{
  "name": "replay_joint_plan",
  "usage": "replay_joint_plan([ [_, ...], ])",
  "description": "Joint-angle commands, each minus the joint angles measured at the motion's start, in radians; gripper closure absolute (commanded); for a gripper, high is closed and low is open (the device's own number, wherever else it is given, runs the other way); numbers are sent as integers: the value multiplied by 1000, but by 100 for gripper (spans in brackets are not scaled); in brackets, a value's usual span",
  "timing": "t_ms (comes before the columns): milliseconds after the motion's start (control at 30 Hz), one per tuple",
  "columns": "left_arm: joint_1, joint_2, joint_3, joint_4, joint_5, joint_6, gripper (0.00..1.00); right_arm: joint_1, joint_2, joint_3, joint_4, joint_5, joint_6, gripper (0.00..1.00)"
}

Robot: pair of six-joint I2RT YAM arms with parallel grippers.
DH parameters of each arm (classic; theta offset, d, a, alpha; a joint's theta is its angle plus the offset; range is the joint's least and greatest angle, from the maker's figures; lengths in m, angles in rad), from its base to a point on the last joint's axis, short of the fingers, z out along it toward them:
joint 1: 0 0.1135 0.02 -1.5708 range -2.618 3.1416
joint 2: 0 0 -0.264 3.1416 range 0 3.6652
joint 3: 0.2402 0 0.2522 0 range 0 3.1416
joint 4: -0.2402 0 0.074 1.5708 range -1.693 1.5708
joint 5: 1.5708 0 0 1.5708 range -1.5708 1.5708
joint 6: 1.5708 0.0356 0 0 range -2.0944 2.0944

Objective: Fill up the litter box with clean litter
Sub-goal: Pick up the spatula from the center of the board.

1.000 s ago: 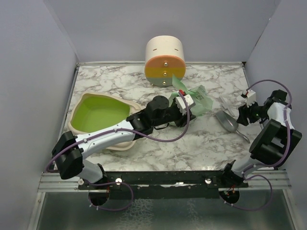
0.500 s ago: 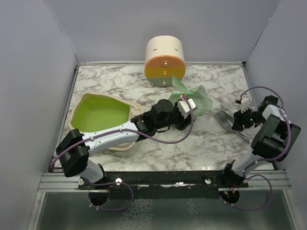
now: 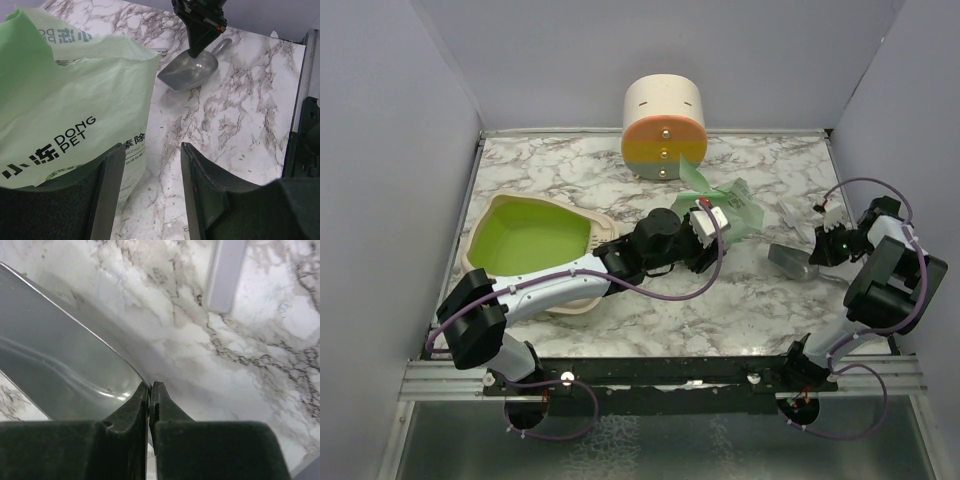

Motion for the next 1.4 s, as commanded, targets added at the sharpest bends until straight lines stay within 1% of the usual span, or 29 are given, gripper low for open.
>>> replay_joint_plan([
  [0,-11,-32,2,19,-22,-9,48,4,-69,58,-4,-49,71,99],
  [267,-11,-37,20,10,-30,-40,48,3,-170,242,-232,-233,97,99],
  [367,-11,-39,22,26,-84,-73,42,3,-212,329,-300,-287,108,99],
  [433,-10,-48,27,42,-120,-80,38,3,-232,402,-353,-325,108,99],
  [467,-10,-53,34,49,-135,-72,37,3,-239,439,-376,-342,108,99],
  [567,-10,-66,104,32,-151,-28,31,11,-254,551,-449,-395,106,99],
  [633,-10,-64,166,2,-149,6,30,26,-260,619,-496,-418,105,99],
  [700,-10,-61,228,-25,-130,29,25,50,-268,674,-515,-422,119,99],
  [733,-9,-60,255,-39,-118,48,17,66,-273,697,-513,-418,133,99],
  [767,-10,-59,293,-61,-102,68,13,81,-278,720,-508,-415,146,99],
  [800,-11,-58,329,-81,-98,87,11,98,-281,741,-500,-413,165,99],
  [900,-6,-50,461,-152,-113,144,1,159,-265,827,-501,-406,219,99],
  [1000,0,-38,604,-226,-119,158,1,212,-237,919,-513,-419,267,99],
  [1100,4,-38,677,-271,-120,152,1,255,-223,978,-504,-423,328,99],
  [1133,8,-41,684,-279,-120,140,2,266,-222,989,-499,-427,341,99],
  [1233,27,-49,686,-301,-101,93,18,298,-231,1005,-480,-436,378,99],
  [1267,30,-47,683,-310,-95,81,20,307,-237,1005,-474,-435,386,99],
  [1300,32,-44,680,-321,-96,70,21,313,-241,1005,-474,-436,386,99],
  [1367,35,-30,674,-337,-93,55,16,319,-253,1000,-479,-430,377,99],
])
